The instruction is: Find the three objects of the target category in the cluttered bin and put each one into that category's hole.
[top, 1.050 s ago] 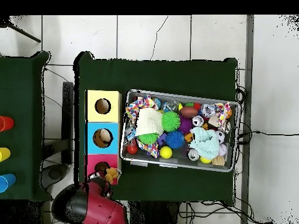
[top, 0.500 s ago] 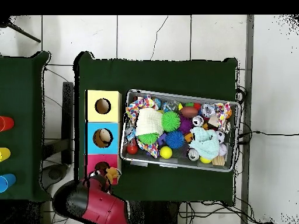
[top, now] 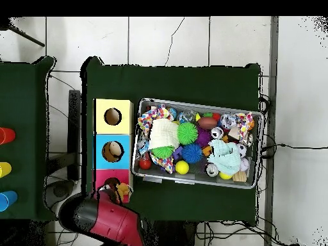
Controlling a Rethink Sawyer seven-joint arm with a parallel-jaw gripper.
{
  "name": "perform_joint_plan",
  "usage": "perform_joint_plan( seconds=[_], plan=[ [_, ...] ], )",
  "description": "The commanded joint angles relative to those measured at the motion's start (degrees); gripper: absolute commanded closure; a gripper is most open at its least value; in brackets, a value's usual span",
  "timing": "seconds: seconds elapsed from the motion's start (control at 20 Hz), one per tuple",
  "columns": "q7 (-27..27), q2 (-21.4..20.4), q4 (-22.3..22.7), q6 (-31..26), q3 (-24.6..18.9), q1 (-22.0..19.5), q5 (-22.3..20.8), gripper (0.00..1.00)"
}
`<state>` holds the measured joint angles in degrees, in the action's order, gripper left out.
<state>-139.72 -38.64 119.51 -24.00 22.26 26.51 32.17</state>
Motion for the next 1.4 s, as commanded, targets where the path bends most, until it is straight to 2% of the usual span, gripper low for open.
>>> perform_joint_plan(
  seconds=[0.05, 0.35, 0.6, 1.05, 1.4],
  plan=[
    [-10.63, 6.29, -14.12, -0.89, -2.53, 0.56, 0.05, 1.00],
    [-15.58, 9.33, -19.42, -7.03, 2.07, 4.35, -0.46, 1.00],
    [-16.99, 9.32, -19.59, -7.76, 0.31, 4.23, 2.38, 1.00],
    [-22.92, 11.42, -24.47, -13.85, 3.67, 7.24, 3.77, 1.00],
    [-23.20, 12.15, -26.65, -15.49, 3.96, 7.00, 4.09, 1.00]
  ],
)
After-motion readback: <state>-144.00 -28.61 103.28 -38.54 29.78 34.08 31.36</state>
